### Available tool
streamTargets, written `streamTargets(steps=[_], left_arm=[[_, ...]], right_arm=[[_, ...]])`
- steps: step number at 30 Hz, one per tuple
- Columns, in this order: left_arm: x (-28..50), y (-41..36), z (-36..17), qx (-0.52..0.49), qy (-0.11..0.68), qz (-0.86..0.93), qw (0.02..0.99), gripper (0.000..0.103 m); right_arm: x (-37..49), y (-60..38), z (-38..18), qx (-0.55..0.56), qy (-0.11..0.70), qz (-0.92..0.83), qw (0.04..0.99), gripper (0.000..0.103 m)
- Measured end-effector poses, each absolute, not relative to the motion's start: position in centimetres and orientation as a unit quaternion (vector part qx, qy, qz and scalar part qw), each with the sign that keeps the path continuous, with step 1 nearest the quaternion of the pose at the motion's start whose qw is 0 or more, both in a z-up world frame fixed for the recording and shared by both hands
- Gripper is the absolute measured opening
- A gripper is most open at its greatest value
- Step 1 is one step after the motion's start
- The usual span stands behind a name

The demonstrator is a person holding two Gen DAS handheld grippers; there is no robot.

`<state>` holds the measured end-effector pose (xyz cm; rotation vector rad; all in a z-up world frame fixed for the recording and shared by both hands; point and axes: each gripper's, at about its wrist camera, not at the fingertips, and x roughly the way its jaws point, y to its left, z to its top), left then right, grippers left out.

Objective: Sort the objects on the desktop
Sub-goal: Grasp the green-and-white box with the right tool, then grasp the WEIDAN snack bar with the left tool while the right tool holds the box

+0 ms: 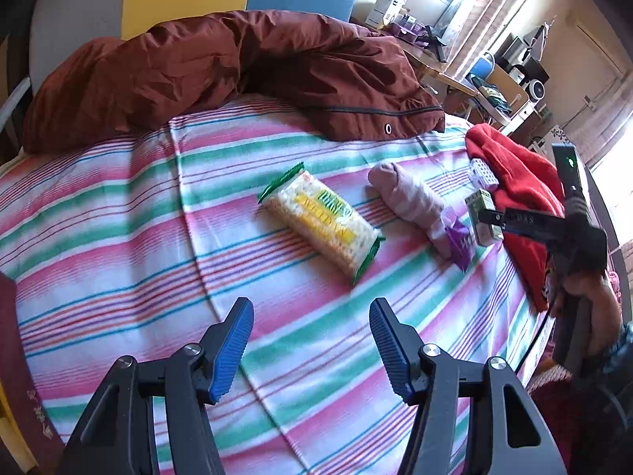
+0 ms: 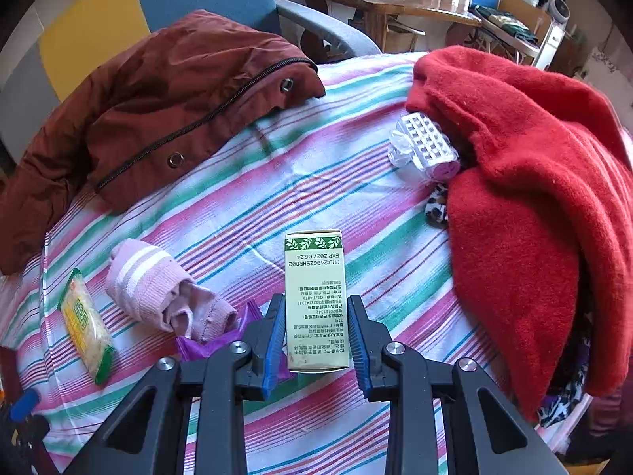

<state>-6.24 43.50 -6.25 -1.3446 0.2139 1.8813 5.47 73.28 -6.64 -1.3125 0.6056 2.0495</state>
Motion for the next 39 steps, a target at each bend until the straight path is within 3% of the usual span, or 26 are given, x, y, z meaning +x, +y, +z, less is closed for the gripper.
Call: streamTargets(steps=[22,39], left_arm=[[-11.0,51.3,-9.8,-0.607,0.027,0.722,0.332,0.062],[-9.3,55.0,-10.9,-0.561,0.143,0.744,0.334,0.064]], right_arm=[[5.6,71.7,-5.0,-0.464,0.224,0.809,0.284,0.031],[5.2,71.0,-4.8,-0.461,0.216,0.816,0.273,0.031]])
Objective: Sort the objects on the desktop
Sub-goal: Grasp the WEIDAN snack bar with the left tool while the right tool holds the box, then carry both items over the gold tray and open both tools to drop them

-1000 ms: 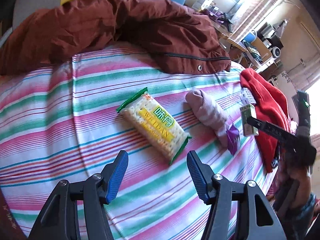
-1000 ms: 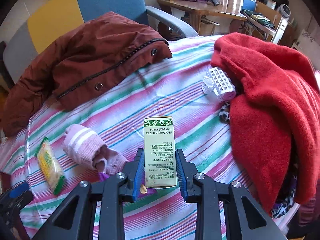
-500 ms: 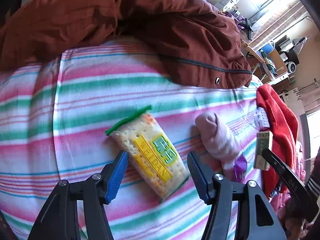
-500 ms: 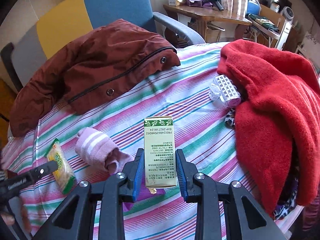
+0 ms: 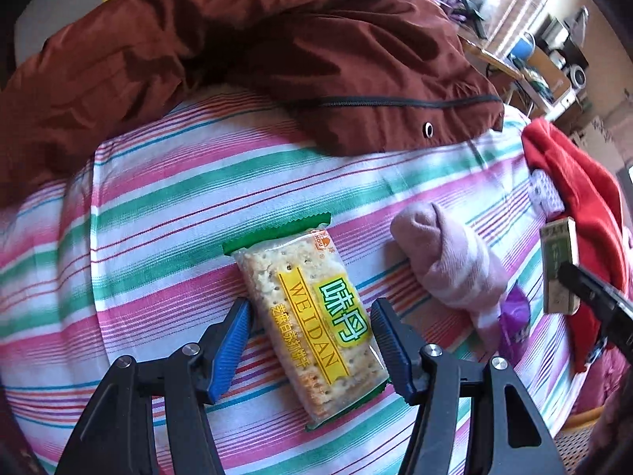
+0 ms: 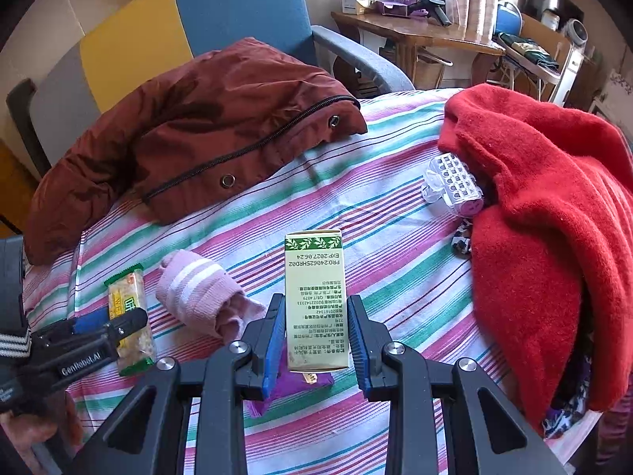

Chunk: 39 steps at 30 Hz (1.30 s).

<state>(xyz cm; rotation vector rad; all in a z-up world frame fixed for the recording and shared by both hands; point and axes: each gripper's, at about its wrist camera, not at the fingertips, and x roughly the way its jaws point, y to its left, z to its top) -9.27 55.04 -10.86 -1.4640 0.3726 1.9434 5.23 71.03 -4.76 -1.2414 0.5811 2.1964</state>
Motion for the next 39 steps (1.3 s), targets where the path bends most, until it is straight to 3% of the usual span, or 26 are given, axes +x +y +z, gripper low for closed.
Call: streamTargets(steps=[6,9,12,25,39], left_arm=[[-8.7,56.1,-11.2,-0.546,0.18,0.749,0.329,0.066],[-7.8,55.8,-11.2,-0.519,0.208,0.754,0.344,0.059],[-7.8,54.0,-10.9,-0.51,0.194,0.757,0.359,0.051],[-4.0,43.0,-10.3,-0.487,0.168,0.78,0.355,0.051],[-2.5,33.9,-6.0,-0.428,0.14,0.837,0.312,0.051]], right_arm=[[5.1,70.9,-5.0,-0.467,0.209,0.815,0.273,0.031],[5.0,70.7,-5.0,-0.467,0.204,0.817,0.27,0.031],[4.9,70.5,-5.0,-0.468,0.198,0.819,0.267,0.031],[3.8,68.0,-4.3,-0.46,0.142,0.849,0.22,0.031],[2.6,65.2,-5.3,-0.478,0.089,0.854,0.184,0.031]])
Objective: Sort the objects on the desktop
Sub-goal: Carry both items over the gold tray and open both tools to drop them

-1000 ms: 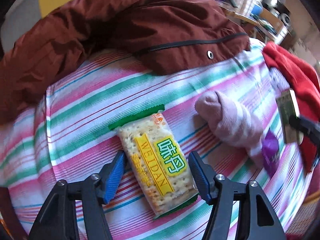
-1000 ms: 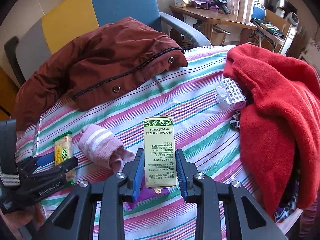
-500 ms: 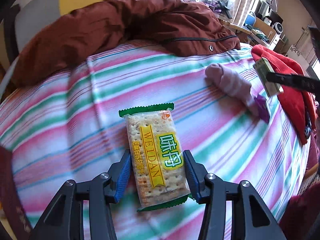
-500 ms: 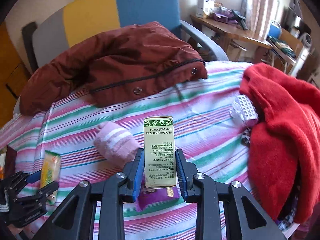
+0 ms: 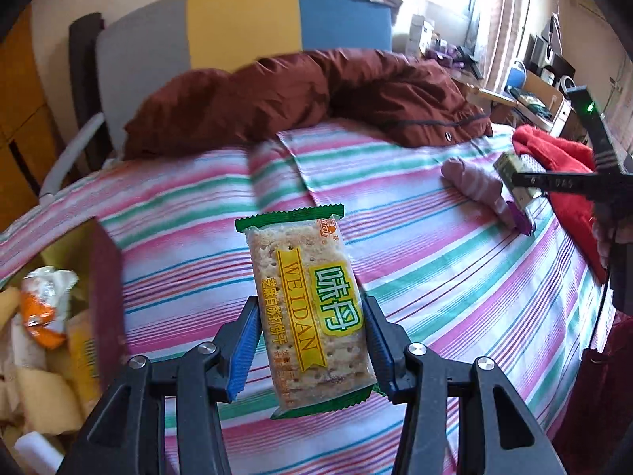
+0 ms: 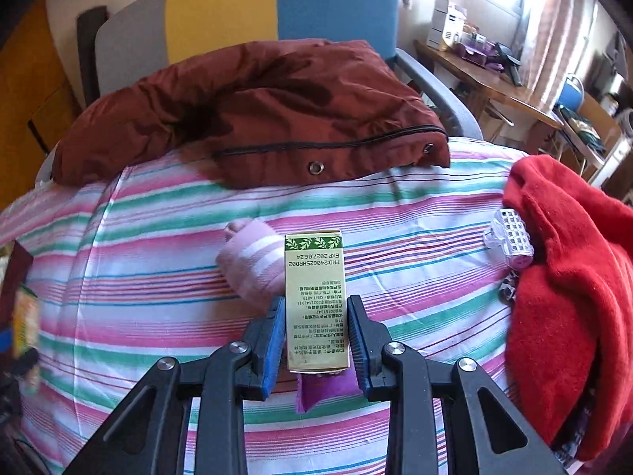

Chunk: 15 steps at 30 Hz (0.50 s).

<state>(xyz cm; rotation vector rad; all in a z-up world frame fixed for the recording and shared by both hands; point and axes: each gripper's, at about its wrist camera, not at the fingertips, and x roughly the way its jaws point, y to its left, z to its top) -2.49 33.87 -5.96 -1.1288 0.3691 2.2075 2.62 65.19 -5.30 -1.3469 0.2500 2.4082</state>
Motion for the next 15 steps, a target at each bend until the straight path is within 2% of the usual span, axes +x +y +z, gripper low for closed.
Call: streamTargets(steps=[15], left_arm=[[-2.5,26.9,-1.8,-0.389,0.107,0.871,0.279,0.051]], right_arm=[[2.8,63.2,-3.5,-0.463,0.09,0.864,0.175,0.031]])
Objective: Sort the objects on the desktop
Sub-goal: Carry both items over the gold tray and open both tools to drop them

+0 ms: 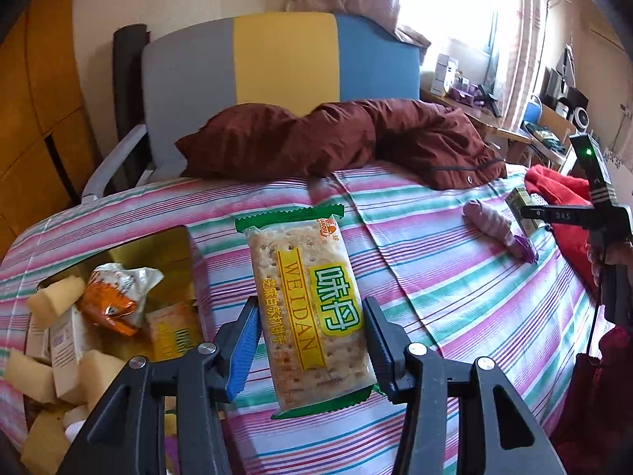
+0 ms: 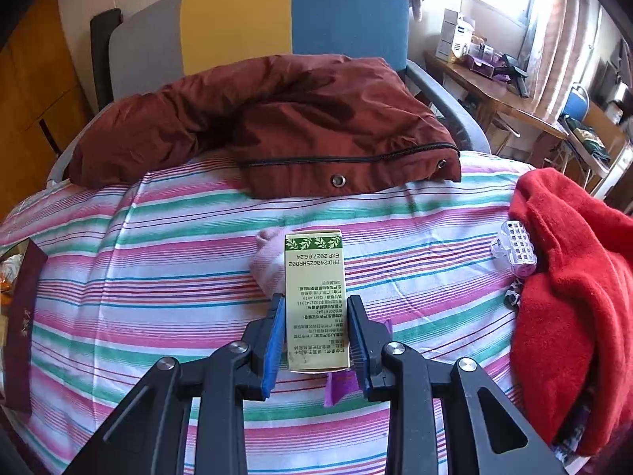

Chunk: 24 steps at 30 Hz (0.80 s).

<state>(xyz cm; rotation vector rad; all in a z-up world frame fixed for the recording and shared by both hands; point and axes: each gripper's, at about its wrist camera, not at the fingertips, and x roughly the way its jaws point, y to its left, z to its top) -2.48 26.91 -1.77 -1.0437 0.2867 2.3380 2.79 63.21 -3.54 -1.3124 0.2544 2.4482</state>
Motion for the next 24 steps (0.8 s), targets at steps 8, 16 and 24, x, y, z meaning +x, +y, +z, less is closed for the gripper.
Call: streamTargets(steps=[8,16,24], left_arm=[[-2.2,24.3,-0.8,-0.38,0.096,0.881,0.265,0.051],[-2.2,21.3,-0.2,-0.378,0.081,0.888,0.251,0.051],[-3.0,17.0,0.4,-0.381,0.051,0.894,0.231,0.051]], right_arm=[[2.3,59.8,-2.1,-0.468,0.075,0.867,0.153,0.031],[0.9,52.8,-0.3,-0.466,0.046,0.879,0.09,0.031],[-1.3,43.7,0.5,-0.463,0.044,0.885,-0.006,0.031]])
